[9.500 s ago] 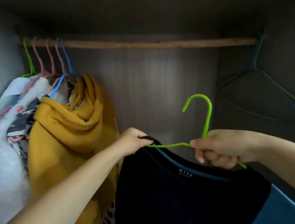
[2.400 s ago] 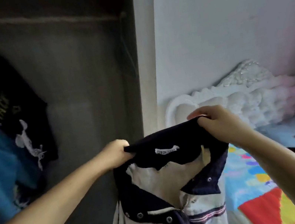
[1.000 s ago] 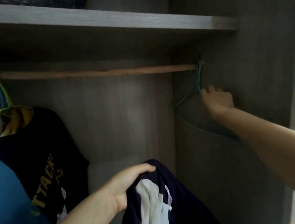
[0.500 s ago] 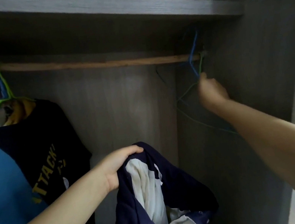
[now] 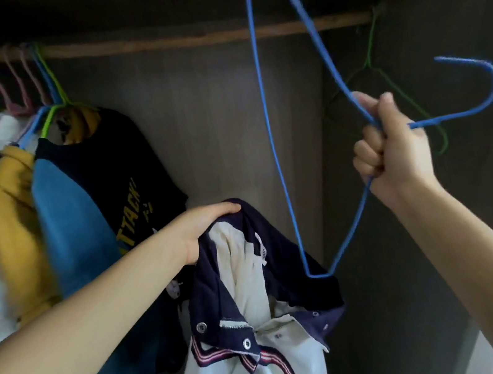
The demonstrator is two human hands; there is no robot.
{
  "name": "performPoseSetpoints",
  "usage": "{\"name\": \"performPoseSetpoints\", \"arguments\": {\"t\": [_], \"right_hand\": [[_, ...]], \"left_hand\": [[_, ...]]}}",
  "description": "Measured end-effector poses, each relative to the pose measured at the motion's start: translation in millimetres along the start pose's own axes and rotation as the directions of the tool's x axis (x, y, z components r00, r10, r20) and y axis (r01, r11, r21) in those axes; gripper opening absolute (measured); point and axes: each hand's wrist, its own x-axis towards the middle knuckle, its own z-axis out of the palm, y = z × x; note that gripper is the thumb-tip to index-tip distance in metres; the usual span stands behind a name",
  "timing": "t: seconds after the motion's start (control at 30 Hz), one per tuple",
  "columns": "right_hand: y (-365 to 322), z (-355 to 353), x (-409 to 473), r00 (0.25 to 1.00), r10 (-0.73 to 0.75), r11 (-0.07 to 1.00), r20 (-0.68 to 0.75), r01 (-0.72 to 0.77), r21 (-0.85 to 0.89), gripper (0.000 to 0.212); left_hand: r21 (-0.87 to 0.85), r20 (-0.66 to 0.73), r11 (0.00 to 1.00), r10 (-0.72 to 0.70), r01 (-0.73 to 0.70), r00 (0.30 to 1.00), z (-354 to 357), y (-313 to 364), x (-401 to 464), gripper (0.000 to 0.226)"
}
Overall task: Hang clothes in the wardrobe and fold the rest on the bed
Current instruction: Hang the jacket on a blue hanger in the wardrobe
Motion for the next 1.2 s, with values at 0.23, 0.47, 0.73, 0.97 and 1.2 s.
{"name": "performPoseSetpoints", "arguments": {"t": [0.23, 0.47, 0.73, 0.97, 1.2], "right_hand": [[61.6, 26.2, -75.8, 0.993, 0.038, 0.995, 0.112, -0.027, -0.101, 0.031], [61.0, 25.7, -103.6, 0.831, 0.445, 0.736, 0.334, -0.126, -0.665, 0.034], [5.4, 33.1, -109.6, 0.741, 0.635, 0.442, 0.219, -0.116, -0.89, 0.037], [-5.7, 41.9, -115.0, 0.739, 0.662, 0.316, 0.125, -0.124, -0.941, 0.038], [10.8, 47.5, -115.3, 0.666, 0.746, 0.235, -0.016, -0.286, -0.929, 0.029]], "left_hand": [[0.086, 0.167, 0.996, 0.024, -0.039, 0.986, -22.9, 16.3, -31.0, 0.023], [0.137, -0.016, 0.988, 0.079, -0.076, 0.997, -89.0, 26.9, -31.5, 0.012], [-0.096, 0.151, 0.994, 0.065, -0.051, 0.986, -111.3, 9.9, -24.6, 0.021], [0.333, -0.283, 0.877, 0.443, -0.346, 0.851, -71.3, -7.7, 12.2, 0.014], [0.928, -0.019, 0.165, 0.917, -0.334, 0.399, -20.7, -7.4, 14.1, 0.024]]}}
